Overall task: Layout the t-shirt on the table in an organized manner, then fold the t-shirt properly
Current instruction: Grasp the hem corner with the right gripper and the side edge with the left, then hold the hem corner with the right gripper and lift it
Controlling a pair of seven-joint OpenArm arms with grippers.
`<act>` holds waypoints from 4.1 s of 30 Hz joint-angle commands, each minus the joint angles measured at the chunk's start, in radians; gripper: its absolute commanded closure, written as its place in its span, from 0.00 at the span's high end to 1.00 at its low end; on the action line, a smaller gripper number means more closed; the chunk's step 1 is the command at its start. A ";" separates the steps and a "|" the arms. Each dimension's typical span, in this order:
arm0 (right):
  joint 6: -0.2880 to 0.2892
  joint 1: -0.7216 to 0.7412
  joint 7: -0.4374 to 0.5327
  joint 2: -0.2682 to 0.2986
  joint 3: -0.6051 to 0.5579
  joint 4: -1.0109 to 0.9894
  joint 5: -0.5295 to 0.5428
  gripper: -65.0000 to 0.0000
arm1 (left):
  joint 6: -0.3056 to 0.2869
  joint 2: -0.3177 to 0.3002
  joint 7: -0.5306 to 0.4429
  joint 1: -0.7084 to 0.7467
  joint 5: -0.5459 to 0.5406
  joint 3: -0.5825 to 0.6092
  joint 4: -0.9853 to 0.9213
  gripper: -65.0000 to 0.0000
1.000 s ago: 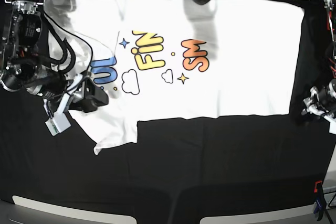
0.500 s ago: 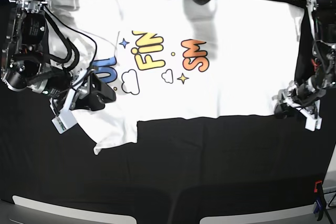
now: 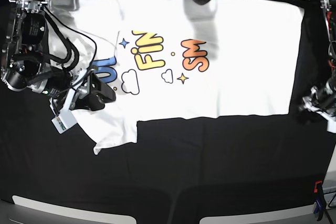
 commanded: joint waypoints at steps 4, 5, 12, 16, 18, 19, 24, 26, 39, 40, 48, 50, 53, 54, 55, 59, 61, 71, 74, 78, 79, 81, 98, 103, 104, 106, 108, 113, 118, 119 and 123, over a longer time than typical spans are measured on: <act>0.012 0.018 0.027 0.013 0.006 0.014 0.024 0.39 | -0.019 0.032 0.016 -0.008 -0.023 -0.002 0.012 0.33; 0.012 0.018 0.027 0.013 0.006 0.014 0.024 0.39 | -0.019 0.043 0.017 -0.005 -0.023 -0.002 0.012 0.33; 0.012 0.018 0.024 0.014 0.006 0.014 0.023 0.39 | -0.019 0.083 0.072 0.008 -0.024 -0.002 0.012 0.33; 0.012 0.018 0.025 0.013 0.006 0.014 0.024 0.39 | -0.035 0.083 0.073 0.008 -0.024 -0.002 0.013 0.33; 0.012 0.018 0.025 0.013 0.006 0.014 0.024 0.39 | -0.086 0.083 0.074 0.008 -0.033 -0.002 0.013 0.33; 0.012 0.018 0.025 0.013 0.006 0.014 0.024 0.39 | -0.113 0.083 0.078 0.008 -0.043 -0.002 0.013 0.33; 0.013 0.018 0.025 0.013 0.006 0.014 0.024 0.39 | -0.125 0.083 0.081 0.008 -0.056 -0.002 0.013 0.33; 0.013 0.018 0.025 0.013 0.006 0.014 0.024 0.39 | -0.125 0.083 0.081 0.008 -0.056 -0.002 0.013 0.25; 0.014 0.019 0.109 -0.012 0.006 0.014 -0.099 0.39 | -0.125 0.083 -0.003 0.008 -0.023 -0.002 0.013 0.00; 0.013 0.019 0.142 -0.021 0.006 0.014 -0.139 0.39 | -0.125 0.083 -0.003 0.008 -0.023 -0.002 0.013 0.00; -0.052 0.125 0.205 -0.124 0.006 0.001 -0.462 0.39 | -0.125 0.083 -0.002 0.010 -0.023 -0.002 0.013 0.00; -0.069 0.158 0.234 -0.149 0.006 -0.029 -0.541 0.39 | -0.125 0.083 -0.002 0.010 -0.023 -0.002 0.013 0.00; -0.105 0.221 0.256 -0.175 0.006 -0.123 -0.636 0.39 | -0.125 0.083 -0.002 0.010 -0.023 -0.002 0.013 0.00; -0.107 0.248 0.257 -0.178 0.006 -0.166 -0.655 0.39 | -0.125 0.083 -0.003 0.010 -0.023 -0.002 0.013 0.00; -0.110 0.273 0.257 -0.179 0.006 -0.213 -0.666 0.39 | -0.125 0.083 -0.003 0.010 -0.024 -0.002 0.013 0.00; -0.110 0.394 0.264 -0.177 0.006 -0.423 -0.718 0.39 | -0.125 0.083 -0.002 0.010 -0.023 -0.002 0.013 0.00; -0.114 0.467 0.286 -0.177 0.006 -0.541 -0.767 0.39 | -0.125 0.083 -0.003 0.010 -0.024 -0.002 0.013 0.00; -0.182 0.728 0.442 -0.172 0.006 -1.078 -0.980 0.39 | -0.125 0.083 -0.003 0.010 -0.023 -0.002 0.013 0.00; -0.177 0.719 0.457 -0.175 0.006 -1.131 -1.022 0.39 | -0.125 0.083 -0.003 0.010 -0.024 -0.003 0.013 0.00; -0.177 0.702 0.478 -0.177 0.006 -1.135 -1.028 0.39 | -0.125 0.083 -0.003 0.010 -0.024 -0.002 0.013 0.00; -0.177 0.697 0.478 -0.177 0.006 -1.135 -1.028 0.39 | -0.125 0.083 -0.003 0.010 -0.024 -0.002 0.013 0.00; -0.177 0.691 0.476 -0.177 0.006 -1.135 -1.027 0.39 | -0.125 0.083 -0.003 0.010 -0.024 -0.002 0.013 0.00; -0.177 0.678 0.457 -0.177 0.006 -1.135 -0.976 0.39 | -0.125 0.083 -0.010 0.010 -0.024 -0.002 0.013 0.00; -0.177 0.677 0.451 -0.177 0.006 -1.135 -0.976 0.39 | -0.125 0.082 -0.033 0.010 -0.024 -0.002 0.013 0.00; -0.177 0.678 0.446 -0.177 0.006 -1.135 -0.975 0.39 | -0.125 0.083 -0.032 0.010 -0.024 -0.002 0.013 0.00; -0.177 0.678 0.439 -0.177 0.006 -1.135 -0.975 0.39 | -0.125 0.083 -0.033 0.010 -0.024 -0.002 0.013 0.00; -0.177 0.678 0.439 -0.177 0.006 -1.135 -0.974 0.39 | -0.125 0.079 -0.033 0.007 -0.024 -0.002 0.013 0.00; -0.177 0.678 0.439 -0.177 0.006 -1.135 -0.926 0.39 | -0.125 0.077 -0.033 0.008 -0.023 -0.002 0.013 0.00; -0.177 0.677 0.431 -0.177 0.006 -1.135 -0.919 0.39 | -0.125 0.077 -0.033 0.008 -0.023 -0.002 0.013 0.00; -0.177 0.677 0.428 -0.177 0.006 -1.135 -0.919 0.39 | -0.125 0.077 -0.033 0.008 -0.023 -0.002 0.013 0.00; -0.177 0.677 0.422 -0.177 0.006 -1.135 -0.917 0.25 | -0.125 0.077 -0.034 0.008 -0.024 -0.002 0.013 0.00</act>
